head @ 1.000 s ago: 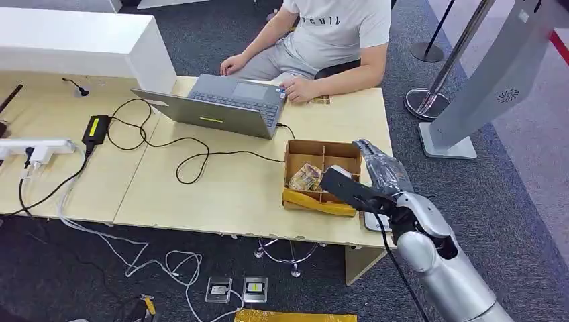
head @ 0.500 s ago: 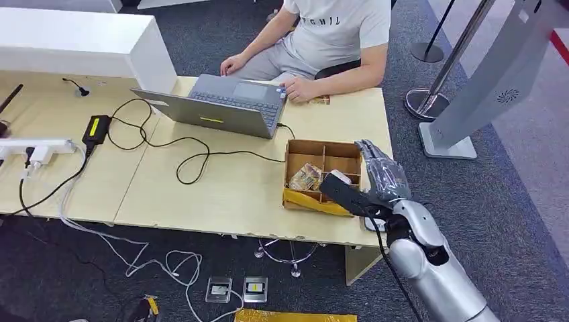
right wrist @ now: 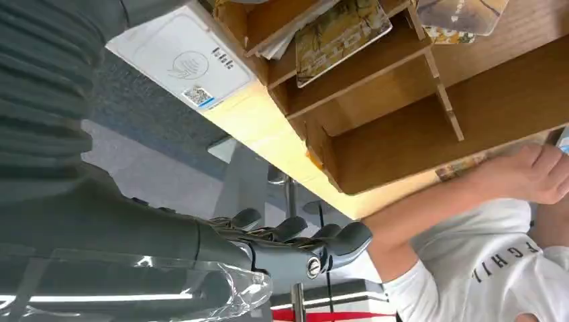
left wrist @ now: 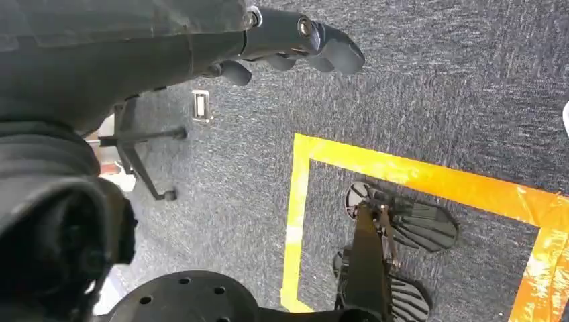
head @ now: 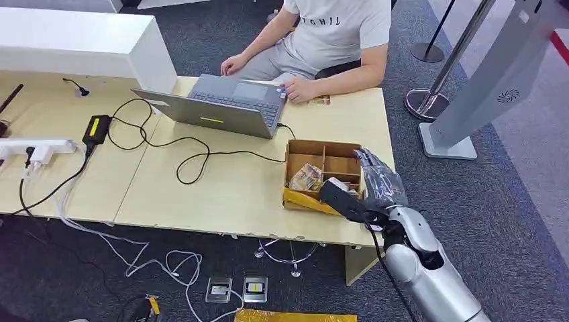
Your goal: Pass the card to the sensor for recognition and then transmit it.
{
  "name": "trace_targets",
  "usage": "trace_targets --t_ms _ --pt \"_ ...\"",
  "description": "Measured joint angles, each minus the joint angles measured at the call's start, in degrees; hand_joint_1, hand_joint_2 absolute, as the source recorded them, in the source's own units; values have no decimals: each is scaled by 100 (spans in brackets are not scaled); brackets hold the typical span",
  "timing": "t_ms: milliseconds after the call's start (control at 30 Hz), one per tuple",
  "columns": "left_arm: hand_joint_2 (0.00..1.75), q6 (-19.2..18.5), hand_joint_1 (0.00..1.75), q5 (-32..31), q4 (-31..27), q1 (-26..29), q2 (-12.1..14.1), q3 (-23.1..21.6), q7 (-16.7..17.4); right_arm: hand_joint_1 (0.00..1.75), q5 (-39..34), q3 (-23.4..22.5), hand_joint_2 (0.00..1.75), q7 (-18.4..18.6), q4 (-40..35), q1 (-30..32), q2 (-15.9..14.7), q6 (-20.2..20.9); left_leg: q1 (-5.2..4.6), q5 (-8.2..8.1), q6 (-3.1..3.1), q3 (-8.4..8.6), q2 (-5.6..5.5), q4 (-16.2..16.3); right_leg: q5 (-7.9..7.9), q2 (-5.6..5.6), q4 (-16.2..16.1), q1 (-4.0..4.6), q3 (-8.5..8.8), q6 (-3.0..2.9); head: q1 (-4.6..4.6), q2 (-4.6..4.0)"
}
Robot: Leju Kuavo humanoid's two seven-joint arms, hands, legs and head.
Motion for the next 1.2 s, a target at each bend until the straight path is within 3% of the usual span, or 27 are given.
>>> trace_targets --t_ms 1200 --pt "0 -116 0 -2 0 -52 2 -39 -22 0 444 11 175 -85 188 59 376 -70 0 0 0 0 0 0 0 1 0 0 0 0 0 0"
